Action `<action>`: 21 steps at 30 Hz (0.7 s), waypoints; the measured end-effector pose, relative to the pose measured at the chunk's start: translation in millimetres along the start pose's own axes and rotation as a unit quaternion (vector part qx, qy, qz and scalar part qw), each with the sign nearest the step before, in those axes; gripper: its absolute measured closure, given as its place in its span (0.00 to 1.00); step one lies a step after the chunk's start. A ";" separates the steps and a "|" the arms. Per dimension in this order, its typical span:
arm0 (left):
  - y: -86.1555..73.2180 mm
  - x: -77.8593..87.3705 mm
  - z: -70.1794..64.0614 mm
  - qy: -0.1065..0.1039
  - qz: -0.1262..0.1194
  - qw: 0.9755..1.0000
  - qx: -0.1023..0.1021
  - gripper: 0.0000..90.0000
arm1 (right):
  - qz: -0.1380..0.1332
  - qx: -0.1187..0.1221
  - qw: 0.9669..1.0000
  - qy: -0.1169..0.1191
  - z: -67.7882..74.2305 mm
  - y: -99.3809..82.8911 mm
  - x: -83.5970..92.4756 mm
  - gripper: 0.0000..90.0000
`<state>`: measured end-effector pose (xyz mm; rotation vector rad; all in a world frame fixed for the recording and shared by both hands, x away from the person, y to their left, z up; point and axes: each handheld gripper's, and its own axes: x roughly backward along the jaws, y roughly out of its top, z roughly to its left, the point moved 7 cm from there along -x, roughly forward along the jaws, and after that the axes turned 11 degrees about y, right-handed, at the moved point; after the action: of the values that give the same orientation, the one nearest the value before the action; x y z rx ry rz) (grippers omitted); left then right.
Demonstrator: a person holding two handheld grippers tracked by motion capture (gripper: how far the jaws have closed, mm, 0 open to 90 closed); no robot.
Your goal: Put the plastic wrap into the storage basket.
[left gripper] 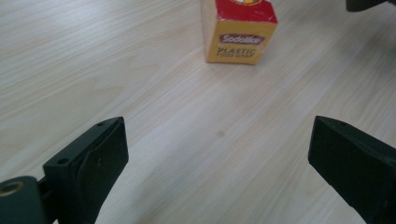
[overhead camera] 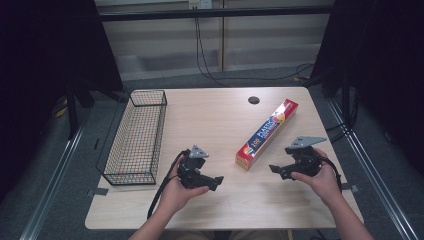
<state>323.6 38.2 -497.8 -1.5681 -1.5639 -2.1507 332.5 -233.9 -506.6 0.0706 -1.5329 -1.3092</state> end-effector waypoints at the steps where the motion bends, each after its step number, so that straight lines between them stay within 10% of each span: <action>1: 5.2 -4.7 -4.8 -0.005 -0.004 1.000 0.001 0.05 | -0.001 0.000 1.000 0.001 0.3 -0.3 0.2 0.10; 21: 53.7 -55.1 -34.2 -0.011 0.000 1.000 -0.012 0.06 | 0.000 0.004 1.000 -0.002 0.9 -7.2 3.1 0.10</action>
<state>356.6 -39.1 -501.0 -1.6051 -1.5494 -2.1669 326.6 -238.1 -509.8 0.0732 -1.5406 -1.3035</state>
